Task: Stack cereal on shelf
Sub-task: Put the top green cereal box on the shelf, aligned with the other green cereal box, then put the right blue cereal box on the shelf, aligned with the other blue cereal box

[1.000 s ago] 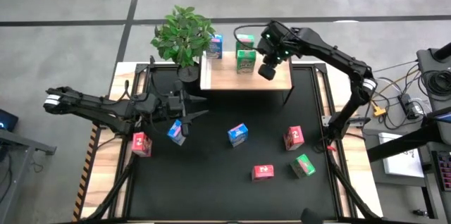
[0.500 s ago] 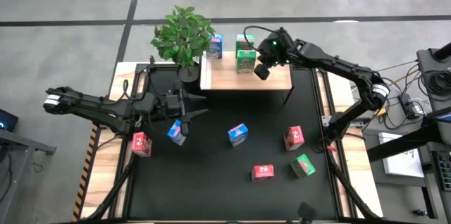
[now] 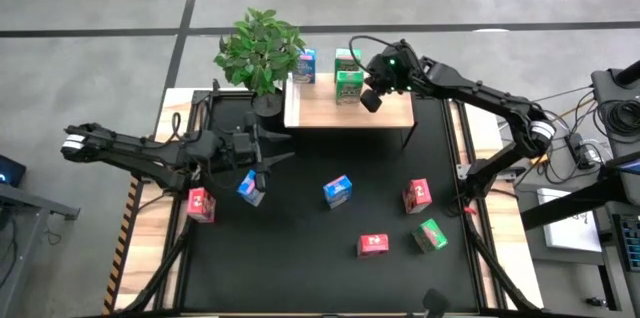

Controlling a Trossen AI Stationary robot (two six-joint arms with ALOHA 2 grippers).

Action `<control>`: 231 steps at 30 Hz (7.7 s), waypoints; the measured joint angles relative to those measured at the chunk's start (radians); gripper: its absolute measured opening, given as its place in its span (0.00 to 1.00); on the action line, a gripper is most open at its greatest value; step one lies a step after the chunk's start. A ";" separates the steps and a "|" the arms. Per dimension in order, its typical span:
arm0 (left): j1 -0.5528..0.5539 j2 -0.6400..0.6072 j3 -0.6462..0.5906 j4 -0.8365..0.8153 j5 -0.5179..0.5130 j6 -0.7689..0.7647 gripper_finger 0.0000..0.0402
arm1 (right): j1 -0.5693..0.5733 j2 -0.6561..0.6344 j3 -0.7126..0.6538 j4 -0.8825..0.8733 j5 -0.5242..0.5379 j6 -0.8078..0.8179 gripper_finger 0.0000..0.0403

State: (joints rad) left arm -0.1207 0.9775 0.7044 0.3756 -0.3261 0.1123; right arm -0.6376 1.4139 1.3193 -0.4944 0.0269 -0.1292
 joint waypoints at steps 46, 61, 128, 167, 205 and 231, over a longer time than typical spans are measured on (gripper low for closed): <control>0.000 0.048 0.027 -0.052 -0.001 0.051 0.46 | 0.081 -0.102 -0.023 0.312 -0.149 0.024 0.02; 0.000 0.039 0.033 -0.088 -0.005 0.067 0.46 | 0.081 0.079 0.042 0.349 -0.054 -0.066 0.02; 0.000 0.038 0.033 -0.098 -0.006 0.059 0.46 | -0.021 0.014 0.119 -0.091 -0.080 0.080 0.02; -0.162 0.096 0.023 -0.096 -0.005 -0.055 0.46 | 0.632 -0.181 -0.342 0.140 -0.139 0.017 0.13; -0.161 -0.028 0.055 -0.227 -0.203 0.176 0.46 | 0.631 0.180 -0.019 -0.065 -0.166 0.041 0.30; -0.161 -0.108 0.019 -0.272 -0.278 0.212 0.46 | 0.348 0.192 0.403 -0.105 0.139 0.124 0.23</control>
State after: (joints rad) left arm -0.2817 0.8695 0.7235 0.1032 -0.6043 0.3239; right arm -0.2894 1.6058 1.7224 -0.5994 0.1660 -0.0051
